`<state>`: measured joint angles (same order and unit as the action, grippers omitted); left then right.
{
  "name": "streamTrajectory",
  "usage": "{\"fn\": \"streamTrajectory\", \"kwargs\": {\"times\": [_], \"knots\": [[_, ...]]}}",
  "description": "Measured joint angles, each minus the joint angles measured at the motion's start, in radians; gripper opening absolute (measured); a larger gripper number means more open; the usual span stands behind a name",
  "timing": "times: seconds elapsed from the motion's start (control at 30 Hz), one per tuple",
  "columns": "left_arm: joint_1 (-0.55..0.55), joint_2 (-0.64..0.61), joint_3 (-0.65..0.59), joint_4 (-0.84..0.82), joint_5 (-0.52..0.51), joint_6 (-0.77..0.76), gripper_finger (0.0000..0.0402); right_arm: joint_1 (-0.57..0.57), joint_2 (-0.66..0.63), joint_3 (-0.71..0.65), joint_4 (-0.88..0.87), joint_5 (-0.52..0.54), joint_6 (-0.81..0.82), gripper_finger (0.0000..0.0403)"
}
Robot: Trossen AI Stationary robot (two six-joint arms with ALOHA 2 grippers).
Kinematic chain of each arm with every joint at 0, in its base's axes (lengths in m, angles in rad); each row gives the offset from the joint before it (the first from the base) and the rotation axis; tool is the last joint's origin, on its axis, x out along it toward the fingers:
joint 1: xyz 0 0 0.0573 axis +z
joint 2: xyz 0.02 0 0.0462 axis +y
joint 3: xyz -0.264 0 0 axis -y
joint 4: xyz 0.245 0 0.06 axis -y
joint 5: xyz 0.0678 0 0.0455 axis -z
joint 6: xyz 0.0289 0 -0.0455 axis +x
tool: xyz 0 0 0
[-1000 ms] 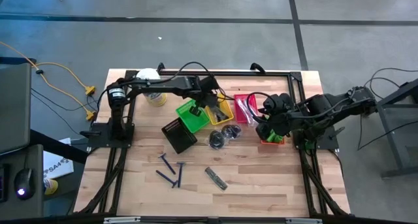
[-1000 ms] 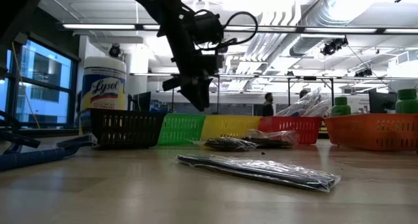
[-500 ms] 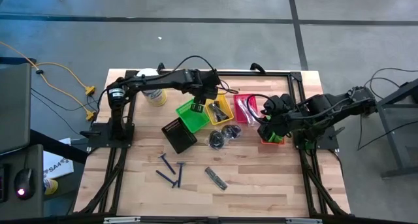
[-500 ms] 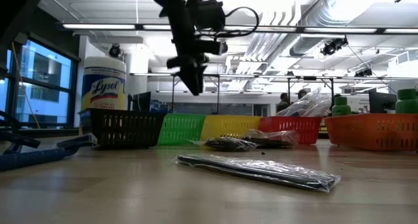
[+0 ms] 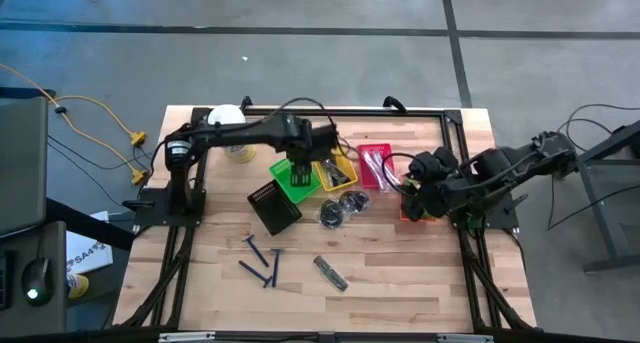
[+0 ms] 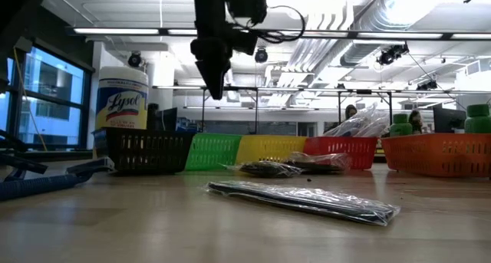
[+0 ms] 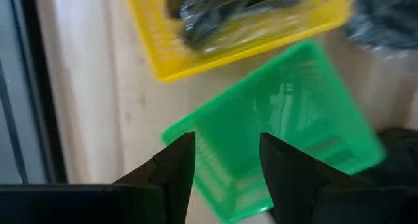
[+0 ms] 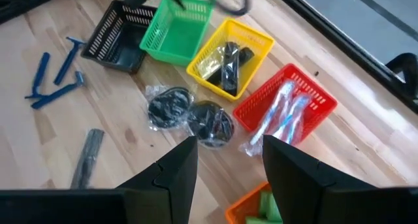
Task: Pick & Place Travel size toiletries
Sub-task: Put the black hair comb into the yellow bin
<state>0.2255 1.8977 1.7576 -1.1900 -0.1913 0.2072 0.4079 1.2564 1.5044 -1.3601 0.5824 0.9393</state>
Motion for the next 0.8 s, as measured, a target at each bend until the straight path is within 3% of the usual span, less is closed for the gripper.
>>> {"fn": "streamTrajectory", "kwargs": {"times": [0.17, 0.4, 0.8], "knots": [[-0.109, -0.003, 0.0, 0.015, 0.0, -0.082, 0.0164, 0.058, -0.002, 0.0, -0.05, 0.024, 0.054, 0.0164], [-0.265, 0.002, -0.001, 0.084, 0.0, -0.08, 0.0164, 0.128, -0.002, 0.0, -0.054, 0.024, 0.063, 0.0164], [-0.404, 0.003, -0.001, 0.231, -0.001, -0.002, 0.0164, 0.228, -0.002, 0.0, -0.05, 0.049, 0.116, 0.0164]]}}
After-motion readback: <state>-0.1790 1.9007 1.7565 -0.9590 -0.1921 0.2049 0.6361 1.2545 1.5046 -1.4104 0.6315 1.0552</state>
